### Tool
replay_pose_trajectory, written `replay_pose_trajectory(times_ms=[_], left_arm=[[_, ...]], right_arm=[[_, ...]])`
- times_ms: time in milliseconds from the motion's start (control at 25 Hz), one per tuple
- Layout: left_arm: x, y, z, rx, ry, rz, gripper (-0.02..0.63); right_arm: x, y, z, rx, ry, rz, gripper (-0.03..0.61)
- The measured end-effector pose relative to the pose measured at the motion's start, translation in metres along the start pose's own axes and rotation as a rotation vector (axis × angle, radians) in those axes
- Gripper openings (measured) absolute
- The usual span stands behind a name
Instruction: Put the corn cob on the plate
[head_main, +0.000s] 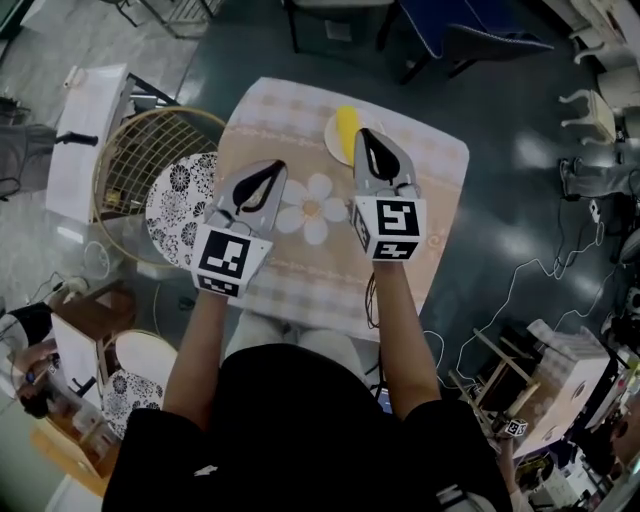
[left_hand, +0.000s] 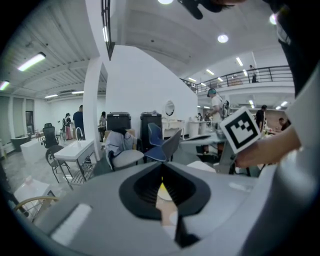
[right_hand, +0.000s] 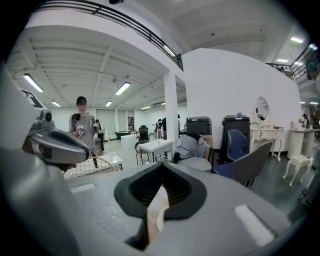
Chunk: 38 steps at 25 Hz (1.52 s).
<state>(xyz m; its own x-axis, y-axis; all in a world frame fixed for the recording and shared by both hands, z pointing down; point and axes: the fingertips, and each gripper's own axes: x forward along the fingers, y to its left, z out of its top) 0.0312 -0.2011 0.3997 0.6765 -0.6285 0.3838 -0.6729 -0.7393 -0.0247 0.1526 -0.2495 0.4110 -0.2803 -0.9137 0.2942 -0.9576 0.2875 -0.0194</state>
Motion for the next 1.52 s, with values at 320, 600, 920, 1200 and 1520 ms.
replay_pose_trajectory(times_ms=[320,600,920,1200,1520], left_arm=[[-0.010,0.001,0.008,-0.011,-0.015,0.013,0.003],[-0.017,0.002,0.012,-0.007,-0.033,0.008,0.003],[-0.044,0.000,0.017,0.004,-0.070,-0.003,0.003],[-0.081,0.001,0.026,-0.011,-0.131,0.001,0.003],[-0.123,-0.015,0.041,0.012,-0.198,-0.026,0.003]], right_arm=[[-0.014,0.009,0.010,0.011,-0.029,0.039,0.002],[-0.023,0.019,0.025,-0.017,-0.057,0.050,0.002],[-0.045,0.045,0.039,-0.024,-0.078,0.057,0.002],[-0.073,0.078,0.056,-0.056,-0.111,0.058,0.002],[-0.115,0.115,0.072,-0.070,-0.151,0.042,0.002]])
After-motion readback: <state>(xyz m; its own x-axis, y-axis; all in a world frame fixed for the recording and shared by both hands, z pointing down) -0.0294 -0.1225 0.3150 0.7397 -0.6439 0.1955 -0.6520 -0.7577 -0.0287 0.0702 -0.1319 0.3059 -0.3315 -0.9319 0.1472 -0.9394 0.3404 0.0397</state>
